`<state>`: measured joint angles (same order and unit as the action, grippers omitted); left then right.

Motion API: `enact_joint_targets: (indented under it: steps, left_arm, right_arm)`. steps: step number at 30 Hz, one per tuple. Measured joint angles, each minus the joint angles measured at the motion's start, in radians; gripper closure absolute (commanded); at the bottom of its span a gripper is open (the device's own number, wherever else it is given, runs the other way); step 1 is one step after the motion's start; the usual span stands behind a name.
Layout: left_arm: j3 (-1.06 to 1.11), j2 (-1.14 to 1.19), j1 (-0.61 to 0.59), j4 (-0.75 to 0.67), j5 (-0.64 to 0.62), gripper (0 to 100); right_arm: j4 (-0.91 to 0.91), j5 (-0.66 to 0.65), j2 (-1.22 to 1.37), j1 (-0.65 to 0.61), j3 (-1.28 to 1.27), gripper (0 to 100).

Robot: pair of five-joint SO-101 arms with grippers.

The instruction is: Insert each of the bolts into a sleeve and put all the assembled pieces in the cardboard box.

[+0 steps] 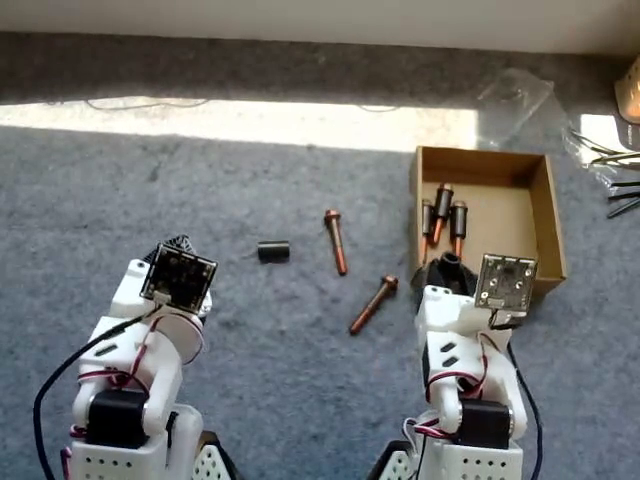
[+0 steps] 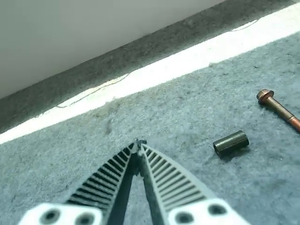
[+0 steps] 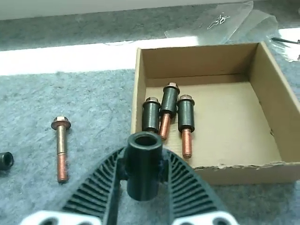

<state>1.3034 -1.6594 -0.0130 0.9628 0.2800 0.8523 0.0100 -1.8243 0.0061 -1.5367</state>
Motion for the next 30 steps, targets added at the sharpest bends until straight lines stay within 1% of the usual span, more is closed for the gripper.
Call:
enact_joint_targets:
  steps: [4,7,15,19,22,28,30]
  left_arm:
    - [-0.147,0.244,0.069,0.003,0.0,99]
    - [-0.272,0.427,0.155,0.006,-0.003,99]
    - [-0.591,0.919,0.338,0.055,-0.147,99]
    - [-0.744,1.154,0.41,0.069,-0.233,99]
    - [-0.865,1.312,0.43,0.097,-0.308,99]
    - [-1.108,1.596,0.428,0.147,-0.489,99]
    - [-1.177,1.683,0.43,0.161,-0.539,97]
  right_arm:
    - [-0.003,0.0,0.0,0.002,0.0,99.3]
    - [-0.003,0.0,0.0,0.005,0.0,99.3]
    - [-0.003,0.0,0.0,0.006,0.0,99.3]
    - [-0.003,0.0,0.0,0.005,-0.015,99.3]
    - [-0.005,0.0,0.0,0.005,-0.026,99.3]
    - [-0.006,0.0,0.0,0.006,-0.028,99.3]
    - [-0.006,0.0,0.0,0.005,-0.028,99.3]
